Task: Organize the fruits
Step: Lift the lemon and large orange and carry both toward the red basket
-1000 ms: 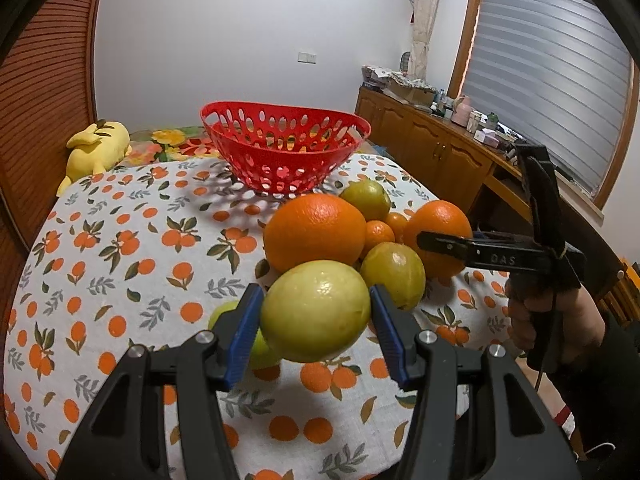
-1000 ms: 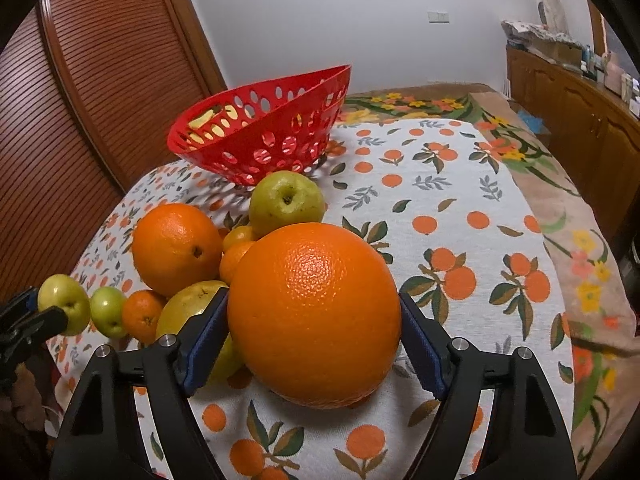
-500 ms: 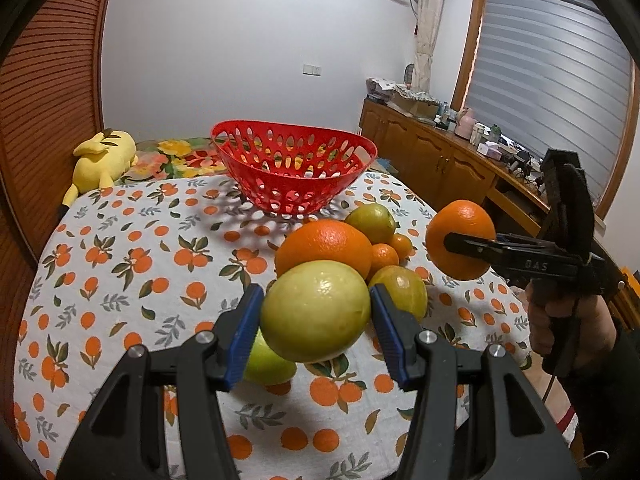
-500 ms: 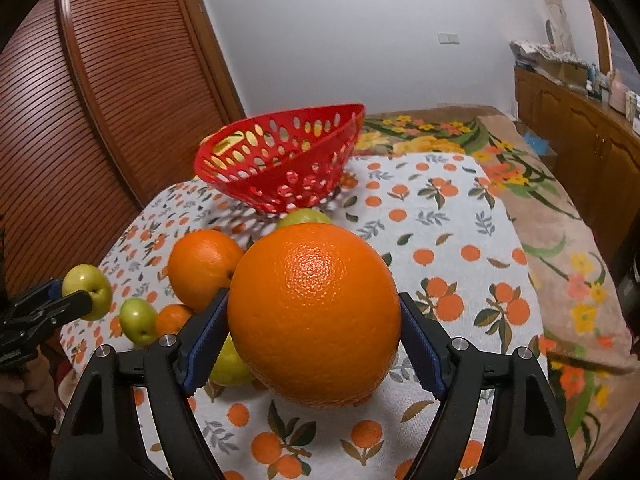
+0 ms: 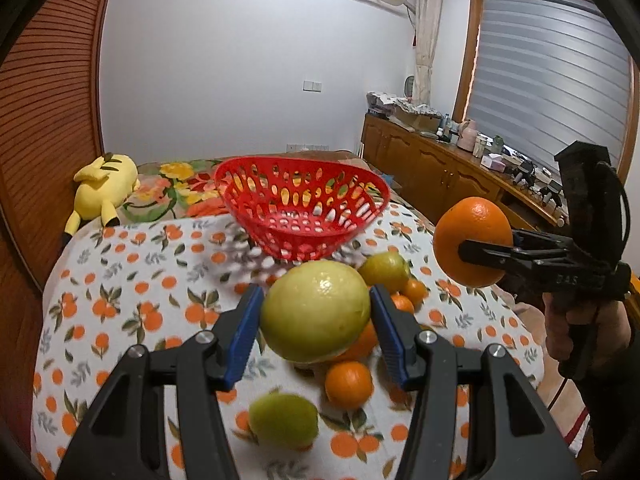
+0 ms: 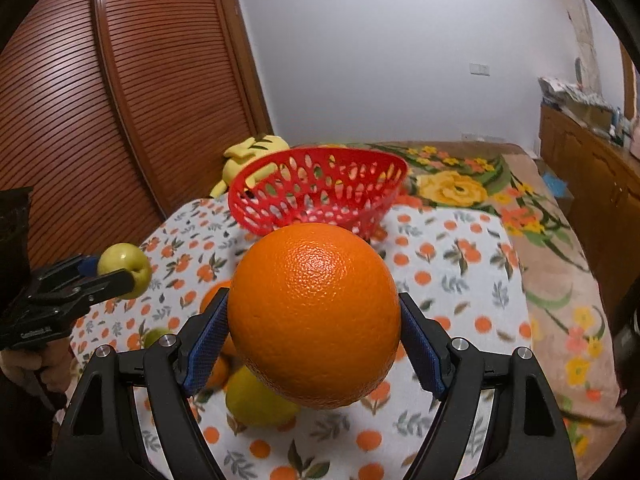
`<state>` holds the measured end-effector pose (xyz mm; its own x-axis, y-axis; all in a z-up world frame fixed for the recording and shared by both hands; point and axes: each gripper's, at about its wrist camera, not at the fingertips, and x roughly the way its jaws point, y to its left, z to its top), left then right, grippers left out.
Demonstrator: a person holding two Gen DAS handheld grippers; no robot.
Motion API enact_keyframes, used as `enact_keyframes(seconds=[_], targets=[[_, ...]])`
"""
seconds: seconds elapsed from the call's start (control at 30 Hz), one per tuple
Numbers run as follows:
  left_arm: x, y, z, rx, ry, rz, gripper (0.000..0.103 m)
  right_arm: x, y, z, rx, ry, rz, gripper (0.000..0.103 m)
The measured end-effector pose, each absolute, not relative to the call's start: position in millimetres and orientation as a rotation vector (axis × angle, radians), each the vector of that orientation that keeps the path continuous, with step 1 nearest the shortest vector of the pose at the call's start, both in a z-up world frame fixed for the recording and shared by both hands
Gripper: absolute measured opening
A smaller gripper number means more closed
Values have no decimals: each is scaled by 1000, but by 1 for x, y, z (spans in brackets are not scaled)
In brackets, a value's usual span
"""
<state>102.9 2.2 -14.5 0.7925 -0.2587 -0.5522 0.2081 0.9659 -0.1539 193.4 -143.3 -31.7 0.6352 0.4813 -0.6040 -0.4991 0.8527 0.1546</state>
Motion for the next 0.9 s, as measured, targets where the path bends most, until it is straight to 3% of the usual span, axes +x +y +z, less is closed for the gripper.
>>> enact_keyframes(seconds=[0.5,0.9], targets=[[181,7,-3,-56,627,-234,54,270,-114,-11,-97,676,617,82],[246,11,-13,-43,666,-233,54,338,-75,-32,-243,747,637,82]])
